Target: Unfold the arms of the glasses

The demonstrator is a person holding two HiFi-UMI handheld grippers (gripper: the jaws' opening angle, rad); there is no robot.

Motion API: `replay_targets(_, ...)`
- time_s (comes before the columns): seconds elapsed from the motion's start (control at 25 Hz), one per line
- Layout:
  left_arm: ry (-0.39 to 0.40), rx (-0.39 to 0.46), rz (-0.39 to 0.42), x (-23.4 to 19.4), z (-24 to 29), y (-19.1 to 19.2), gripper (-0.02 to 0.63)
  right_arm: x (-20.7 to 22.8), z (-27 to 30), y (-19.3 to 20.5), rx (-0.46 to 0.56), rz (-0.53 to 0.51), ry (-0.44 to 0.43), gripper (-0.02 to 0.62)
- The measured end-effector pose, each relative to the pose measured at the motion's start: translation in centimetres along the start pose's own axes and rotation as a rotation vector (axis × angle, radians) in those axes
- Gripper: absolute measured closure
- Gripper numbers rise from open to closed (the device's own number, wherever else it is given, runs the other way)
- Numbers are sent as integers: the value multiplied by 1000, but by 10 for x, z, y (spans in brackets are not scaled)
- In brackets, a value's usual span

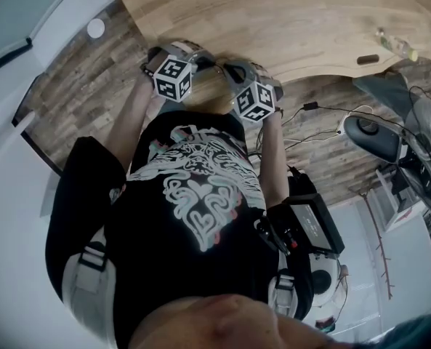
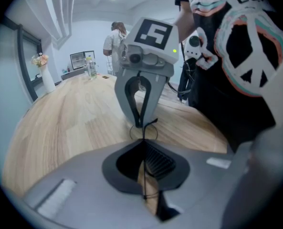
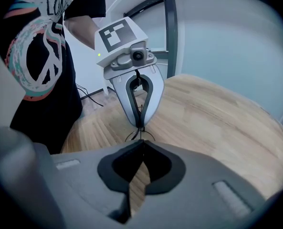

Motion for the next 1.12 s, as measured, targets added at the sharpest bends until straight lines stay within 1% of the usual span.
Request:
replay_targets(0.16,4,17,0,-2,-4,1,611,3,0,-1,22,19,-21,594)
replay_targets(0.36,-2,31,3,-2,-7,5,611,7,-4,0,44,73,-45,594)
replay_targets(0.56,-16,18,5,-2,-10,9,611,3,-9,2,15,4,-57,594)
replay_targets(0.68,-50,-14,8,-6,-7,11,611,2,-4,0,-1,-21,-63,594)
replay_targets(0.72,-62,-19,9,-8,-7,12,605,3,-2,-1,-8,-25,-62,594)
replay_targets(0.8,-69,-19,4,-11,-8,11,565,4,-1,-1,-20,-27,-57,594)
replay_targets(0.96,-53,-33,27,-12,-8,9,561,4,-1,-1,-29,-18,-50,594)
replay_targets(1.12,-54,-52,61,-11,-8,6,561,4,0,-2,-46,-22,-52,594)
Point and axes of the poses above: the fingertips, and each gripper's own axes: z forward along the fingers, x to its right, y out of its underside, the point moved 6 cm from there along -z, backward along the fingers
